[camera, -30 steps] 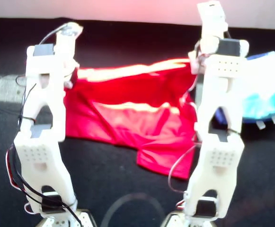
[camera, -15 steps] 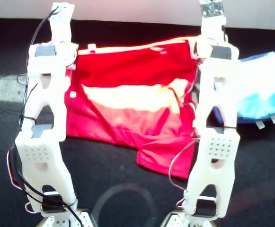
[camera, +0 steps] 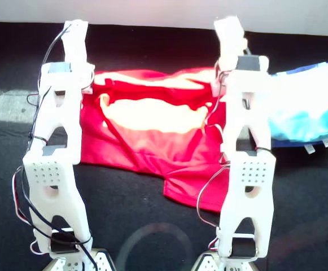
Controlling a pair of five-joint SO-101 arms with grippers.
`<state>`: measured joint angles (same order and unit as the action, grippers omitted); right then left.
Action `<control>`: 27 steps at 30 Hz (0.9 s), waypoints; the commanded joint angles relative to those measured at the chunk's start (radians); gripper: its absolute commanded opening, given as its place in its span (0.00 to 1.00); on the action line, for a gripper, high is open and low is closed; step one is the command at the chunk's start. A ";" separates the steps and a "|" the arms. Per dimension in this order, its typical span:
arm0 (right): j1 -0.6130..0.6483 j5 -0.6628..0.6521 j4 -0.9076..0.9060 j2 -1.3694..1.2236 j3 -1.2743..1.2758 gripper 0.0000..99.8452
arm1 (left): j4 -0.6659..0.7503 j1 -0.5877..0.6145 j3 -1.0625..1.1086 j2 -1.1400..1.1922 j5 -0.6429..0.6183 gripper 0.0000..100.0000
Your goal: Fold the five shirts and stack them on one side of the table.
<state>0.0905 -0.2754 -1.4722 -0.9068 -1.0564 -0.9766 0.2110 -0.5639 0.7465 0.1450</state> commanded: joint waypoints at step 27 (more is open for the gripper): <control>-0.082 -0.006 -0.012 -0.137 -0.325 0.01 | -0.152 -0.073 -0.229 0.074 -0.009 0.12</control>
<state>0.0015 -0.2770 -1.4845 -1.0480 -1.3280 -1.1070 0.1649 -0.7541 0.8247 0.1450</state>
